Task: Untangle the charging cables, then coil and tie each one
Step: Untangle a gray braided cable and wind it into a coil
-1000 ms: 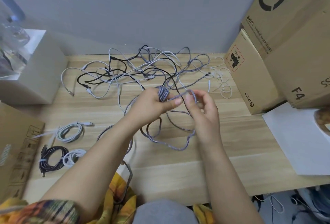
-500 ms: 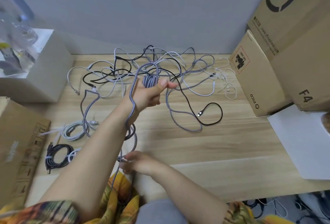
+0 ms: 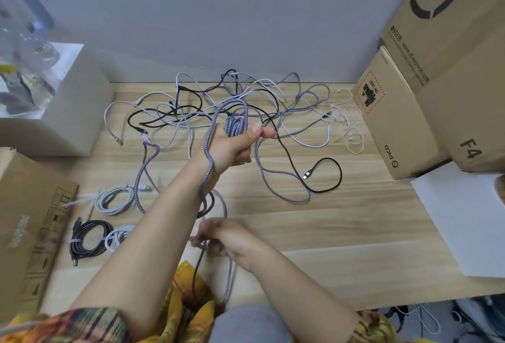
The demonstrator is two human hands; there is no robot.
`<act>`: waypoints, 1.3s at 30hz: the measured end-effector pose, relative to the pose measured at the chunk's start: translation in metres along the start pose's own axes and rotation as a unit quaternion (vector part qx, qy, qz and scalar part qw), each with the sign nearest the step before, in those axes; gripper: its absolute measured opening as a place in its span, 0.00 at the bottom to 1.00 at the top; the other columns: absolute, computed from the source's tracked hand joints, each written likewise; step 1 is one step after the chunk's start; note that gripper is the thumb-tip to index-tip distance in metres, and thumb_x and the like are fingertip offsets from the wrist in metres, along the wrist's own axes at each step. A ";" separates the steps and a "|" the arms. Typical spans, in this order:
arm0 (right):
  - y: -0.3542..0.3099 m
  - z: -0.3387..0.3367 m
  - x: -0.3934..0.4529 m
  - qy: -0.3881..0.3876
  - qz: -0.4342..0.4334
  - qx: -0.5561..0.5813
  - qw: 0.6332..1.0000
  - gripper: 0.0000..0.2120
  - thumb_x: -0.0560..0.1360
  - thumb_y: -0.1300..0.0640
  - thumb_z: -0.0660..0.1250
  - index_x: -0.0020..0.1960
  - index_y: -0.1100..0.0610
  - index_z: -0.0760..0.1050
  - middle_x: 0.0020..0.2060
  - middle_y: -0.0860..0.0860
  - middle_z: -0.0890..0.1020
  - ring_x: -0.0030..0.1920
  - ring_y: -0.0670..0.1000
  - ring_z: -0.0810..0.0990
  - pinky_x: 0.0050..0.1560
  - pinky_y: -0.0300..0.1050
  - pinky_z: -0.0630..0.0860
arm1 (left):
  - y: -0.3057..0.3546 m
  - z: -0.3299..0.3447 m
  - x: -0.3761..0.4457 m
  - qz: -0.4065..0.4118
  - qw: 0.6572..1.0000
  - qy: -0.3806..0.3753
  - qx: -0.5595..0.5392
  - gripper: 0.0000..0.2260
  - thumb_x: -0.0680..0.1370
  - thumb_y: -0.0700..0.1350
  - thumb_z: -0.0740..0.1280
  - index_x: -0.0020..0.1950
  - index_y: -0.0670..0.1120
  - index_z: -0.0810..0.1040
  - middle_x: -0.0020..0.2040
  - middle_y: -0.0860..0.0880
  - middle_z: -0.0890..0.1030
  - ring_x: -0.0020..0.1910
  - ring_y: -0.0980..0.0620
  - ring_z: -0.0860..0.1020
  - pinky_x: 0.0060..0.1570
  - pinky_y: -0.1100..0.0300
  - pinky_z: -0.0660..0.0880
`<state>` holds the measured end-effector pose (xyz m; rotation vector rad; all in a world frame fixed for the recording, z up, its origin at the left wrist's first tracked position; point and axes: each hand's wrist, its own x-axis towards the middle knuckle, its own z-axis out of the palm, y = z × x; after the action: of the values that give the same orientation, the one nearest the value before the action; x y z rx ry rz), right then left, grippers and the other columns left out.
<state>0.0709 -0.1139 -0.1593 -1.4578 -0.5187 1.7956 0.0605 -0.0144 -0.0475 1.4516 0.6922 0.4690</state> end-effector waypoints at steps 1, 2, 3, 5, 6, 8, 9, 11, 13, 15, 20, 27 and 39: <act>-0.007 -0.004 -0.003 0.038 -0.021 0.016 0.999 0.14 0.80 0.58 0.58 0.36 0.54 0.70 0.28 0.46 0.80 0.22 0.41 0.63 0.22 0.34 0.54 | 0.000 -0.001 0.000 -0.001 1.000 0.005 -0.003 0.12 0.80 0.46 0.58 0.47 0.48 0.81 0.19 0.57 0.60 0.21 0.57 0.59 0.32 0.68 0.70; -0.015 -0.011 -0.005 0.081 -0.050 0.031 0.995 0.15 0.80 0.58 0.58 0.35 0.55 0.69 0.27 0.47 0.78 0.20 0.40 0.62 0.21 0.32 0.54 | 0.000 -0.002 -0.001 -0.003 1.000 0.012 -0.009 0.11 0.80 0.46 0.59 0.47 0.47 0.81 0.19 0.57 0.59 0.21 0.57 0.59 0.31 0.68 0.69; -0.026 -0.018 -0.010 0.122 -0.082 0.036 0.988 0.15 0.80 0.60 0.57 0.34 0.56 0.69 0.26 0.49 0.76 0.18 0.40 0.63 0.21 0.31 0.55 | 0.000 -0.004 -0.002 -0.003 1.000 0.021 -0.017 0.11 0.80 0.45 0.59 0.47 0.47 0.81 0.19 0.57 0.59 0.21 0.58 0.58 0.31 0.68 0.68; -0.049 -0.034 -0.025 0.193 -0.161 0.031 0.967 0.15 0.80 0.62 0.59 0.34 0.57 0.69 0.24 0.48 0.71 0.18 0.39 0.65 0.24 0.30 0.61 | -0.002 -0.011 -0.004 -0.001 0.998 0.045 -0.037 0.11 0.79 0.47 0.60 0.47 0.46 0.81 0.19 0.57 0.58 0.22 0.57 0.56 0.32 0.63 0.63; -0.059 -0.042 -0.034 0.227 -0.201 0.017 0.953 0.14 0.79 0.62 0.60 0.34 0.57 0.69 0.24 0.47 0.70 0.20 0.39 0.65 0.26 0.30 0.62 | -0.004 -0.015 -0.005 0.000 0.997 0.059 -0.045 0.11 0.77 0.48 0.60 0.47 0.46 0.81 0.20 0.57 0.58 0.23 0.56 0.55 0.33 0.60 0.61; -0.074 -0.061 -0.057 0.297 -0.266 -0.034 0.916 0.14 0.78 0.59 0.63 0.33 0.55 0.70 0.24 0.44 0.68 0.24 0.39 0.64 0.28 0.33 0.62 | -0.007 -0.024 -0.007 0.003 0.995 0.088 -0.048 0.11 0.77 0.50 0.61 0.46 0.47 0.81 0.21 0.56 0.58 0.24 0.55 0.56 0.35 0.58 0.62; -0.079 -0.070 -0.068 0.335 -0.281 -0.060 0.898 0.15 0.78 0.57 0.64 0.32 0.53 0.70 0.22 0.43 0.67 0.25 0.41 0.63 0.28 0.35 0.61 | -0.008 -0.028 -0.008 0.004 0.994 0.100 -0.043 0.12 0.76 0.51 0.61 0.46 0.47 0.81 0.21 0.56 0.58 0.24 0.56 0.56 0.35 0.58 0.63; -0.083 -0.091 -0.083 0.415 -0.262 -0.137 0.860 0.17 0.77 0.51 0.65 0.30 0.53 0.69 0.23 0.44 0.69 0.28 0.45 0.65 0.31 0.42 0.63 | -0.008 -0.032 -0.010 0.002 0.993 0.112 -0.030 0.11 0.78 0.49 0.61 0.47 0.47 0.81 0.21 0.57 0.58 0.23 0.56 0.58 0.35 0.62 0.68; -0.082 -0.109 -0.088 0.479 -0.170 -0.292 0.810 0.12 0.75 0.47 0.65 0.37 0.53 0.75 0.35 0.49 0.78 0.40 0.53 0.76 0.43 0.48 0.70 | -0.006 -0.033 -0.011 -0.005 0.993 0.120 -0.007 0.11 0.80 0.46 0.60 0.47 0.46 0.81 0.20 0.57 0.59 0.23 0.56 0.58 0.33 0.66 0.70; -0.082 -0.106 -0.092 0.479 -0.111 -0.419 0.764 0.11 0.73 0.47 0.67 0.53 0.50 0.77 0.54 0.52 0.76 0.59 0.56 0.73 0.59 0.49 0.66 | -0.004 -0.028 -0.010 -0.013 0.993 0.121 0.010 0.10 0.80 0.45 0.60 0.46 0.47 0.81 0.21 0.57 0.60 0.23 0.58 0.59 0.31 0.66 0.67; -0.098 -0.037 -0.086 0.131 -0.226 -0.099 0.960 0.37 0.65 0.37 0.73 0.68 0.52 0.66 0.59 0.50 0.76 0.55 0.43 0.75 0.58 0.35 0.69 | -0.004 -0.008 0.001 0.054 0.944 0.249 0.207 0.11 0.77 0.54 0.65 0.44 0.50 0.83 0.26 0.54 0.73 0.30 0.53 0.72 0.34 0.57 0.69; -0.084 -0.004 -0.085 0.073 -0.236 -0.091 0.965 0.36 0.68 0.59 0.74 0.71 0.43 0.62 0.38 0.48 0.79 0.33 0.43 0.76 0.39 0.38 0.72 | 0.000 -0.010 0.001 0.068 0.831 0.307 0.458 0.18 0.80 0.56 0.59 0.47 0.44 0.81 0.35 0.45 0.76 0.41 0.40 0.77 0.36 0.57 0.63; -0.087 -0.092 -0.102 0.459 -0.328 -0.060 0.823 0.10 0.78 0.55 0.64 0.38 0.53 0.79 0.17 0.42 0.63 0.22 0.42 0.59 0.27 0.35 0.55 | -0.024 -0.044 -0.019 -0.170 0.943 -0.284 0.033 0.13 0.70 0.53 0.72 0.31 0.45 0.80 0.18 0.54 0.62 0.18 0.55 0.58 0.31 0.62 0.69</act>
<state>0.1909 -0.1488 -0.0558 -1.7345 -0.5179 0.4184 0.0144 0.0027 -0.0676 1.4000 0.4760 -0.2432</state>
